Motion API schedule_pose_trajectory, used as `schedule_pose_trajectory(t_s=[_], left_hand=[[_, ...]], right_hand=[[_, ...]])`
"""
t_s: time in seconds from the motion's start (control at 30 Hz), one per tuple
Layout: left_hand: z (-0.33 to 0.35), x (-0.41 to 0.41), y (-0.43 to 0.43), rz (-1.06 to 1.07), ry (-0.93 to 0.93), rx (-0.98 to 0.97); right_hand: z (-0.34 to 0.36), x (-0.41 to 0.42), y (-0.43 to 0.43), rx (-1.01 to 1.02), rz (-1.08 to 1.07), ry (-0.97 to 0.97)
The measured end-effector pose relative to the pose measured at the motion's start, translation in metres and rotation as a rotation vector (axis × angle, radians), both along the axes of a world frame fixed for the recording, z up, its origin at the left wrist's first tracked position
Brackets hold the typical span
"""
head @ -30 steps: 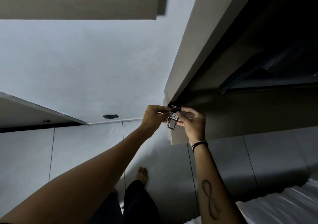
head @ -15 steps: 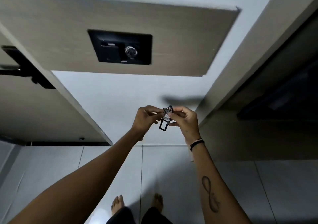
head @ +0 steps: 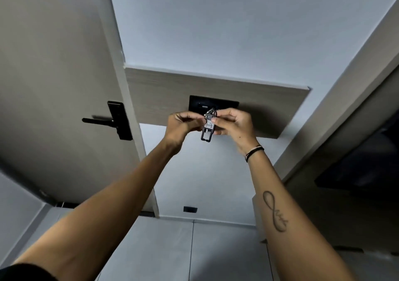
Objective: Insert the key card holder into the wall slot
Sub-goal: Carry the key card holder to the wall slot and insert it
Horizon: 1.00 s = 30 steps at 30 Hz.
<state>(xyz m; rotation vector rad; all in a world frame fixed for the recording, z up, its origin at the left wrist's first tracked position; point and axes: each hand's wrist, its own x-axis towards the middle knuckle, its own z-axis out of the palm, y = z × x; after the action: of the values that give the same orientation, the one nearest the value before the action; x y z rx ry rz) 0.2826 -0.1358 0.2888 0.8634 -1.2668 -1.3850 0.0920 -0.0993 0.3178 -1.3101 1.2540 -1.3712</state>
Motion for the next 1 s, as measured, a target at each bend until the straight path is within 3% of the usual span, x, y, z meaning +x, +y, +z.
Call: schedule_pose_trajectory(t_s=[0.47,0.77,1.0], left_hand=[[0.160,0.001,-0.038,0.016,0.075,-0.210],[0.196,-0.012,-0.040,0.006,0.168,-0.179],[0.207,-0.009,-0.044,0.035,0.096,-0.199]], right_hand=[[0.163,0.008,-0.033,-0.221,-0.038,0.098],[0.196,-0.001,-0.034,-0.245,-0.041,0.095],[0.212,-0.001,-0.039,-0.273,-0.073,0.173]])
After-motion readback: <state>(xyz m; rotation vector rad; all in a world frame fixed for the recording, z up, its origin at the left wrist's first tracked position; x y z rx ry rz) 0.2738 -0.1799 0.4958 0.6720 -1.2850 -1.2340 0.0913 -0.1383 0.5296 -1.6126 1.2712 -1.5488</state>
